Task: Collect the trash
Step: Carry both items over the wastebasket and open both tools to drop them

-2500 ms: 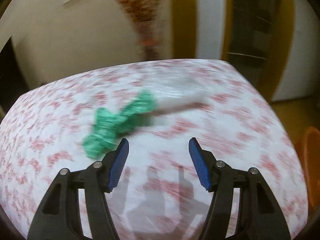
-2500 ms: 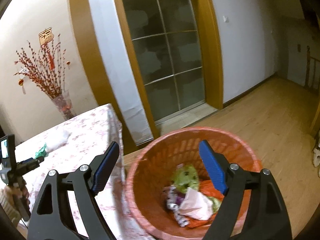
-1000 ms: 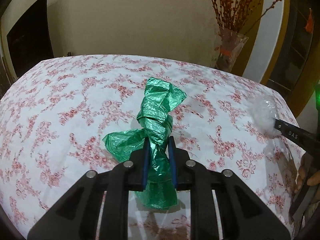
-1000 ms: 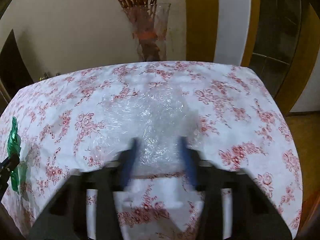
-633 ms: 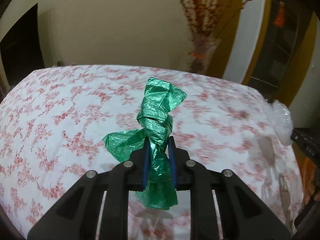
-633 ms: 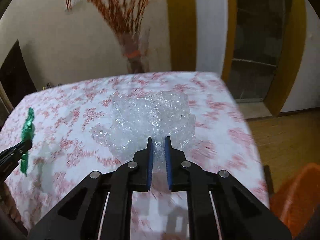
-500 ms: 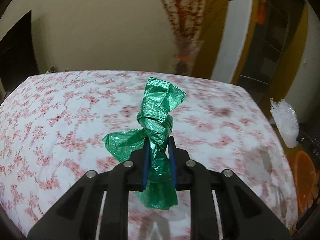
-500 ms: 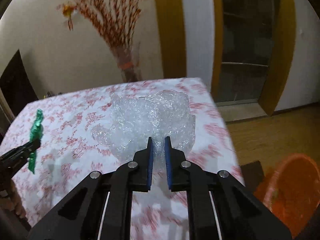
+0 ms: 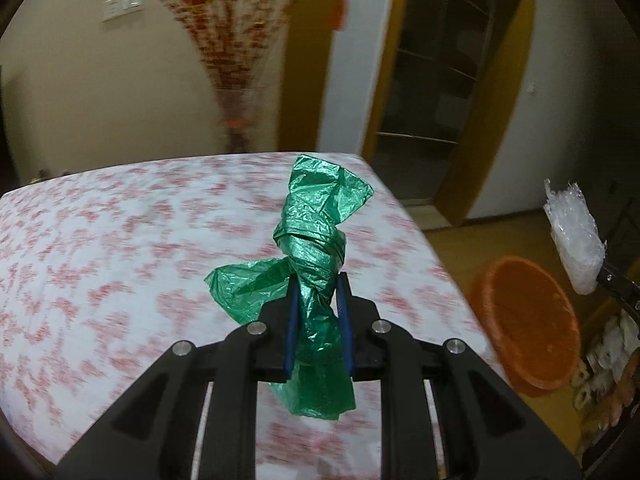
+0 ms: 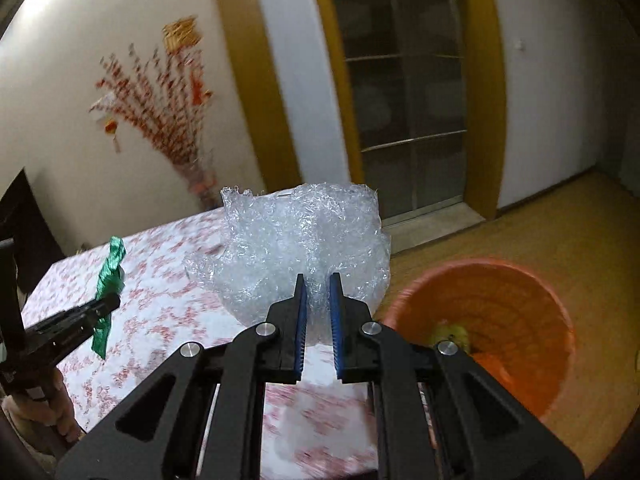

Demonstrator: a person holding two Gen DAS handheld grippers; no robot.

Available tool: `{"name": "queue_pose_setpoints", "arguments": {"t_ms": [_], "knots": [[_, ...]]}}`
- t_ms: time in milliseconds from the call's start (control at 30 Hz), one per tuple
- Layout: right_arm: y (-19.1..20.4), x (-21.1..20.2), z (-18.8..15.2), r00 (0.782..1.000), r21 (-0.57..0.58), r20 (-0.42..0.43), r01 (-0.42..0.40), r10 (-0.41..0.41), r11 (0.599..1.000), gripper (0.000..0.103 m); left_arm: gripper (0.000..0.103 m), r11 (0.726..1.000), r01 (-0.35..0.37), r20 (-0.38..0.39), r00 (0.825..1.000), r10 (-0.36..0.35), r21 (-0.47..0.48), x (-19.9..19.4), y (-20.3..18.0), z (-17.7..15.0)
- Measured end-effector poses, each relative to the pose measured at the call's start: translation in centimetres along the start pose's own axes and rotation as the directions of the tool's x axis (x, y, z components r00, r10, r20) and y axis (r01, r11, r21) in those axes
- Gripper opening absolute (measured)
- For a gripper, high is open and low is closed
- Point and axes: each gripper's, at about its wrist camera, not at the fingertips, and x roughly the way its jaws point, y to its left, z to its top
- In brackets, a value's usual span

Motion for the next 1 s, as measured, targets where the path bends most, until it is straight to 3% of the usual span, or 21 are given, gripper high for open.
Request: {"name": "queue_pose_setpoints", "arguments": {"t_ms": [267, 533, 1000], "knots": [[-5.4, -2.8, -0.8, 0.995, 0.091, 0.043, 0.082, -0.086, 0.993, 0.01, 0.019, 0.986, 0.133, -0.019, 0.991, -0.132, 0.102, -0.1, -8.5, -1.3], [-9.1, -3.3, -1.3, 0.983, 0.128, 0.052, 0.169, -0.177, 0.977, 0.01, 0.019, 0.951, 0.261, -0.063, 0.965, -0.254, 0.167, 1.0, -15.9, -2.4], [-13.6, -2.7, -1.6, 0.975, 0.218, 0.034, 0.207, -0.219, 0.954, 0.01, 0.019, 0.895, 0.403, -0.165, 0.912, -0.376, 0.188, 4.8, -22.8, -3.9]]}}
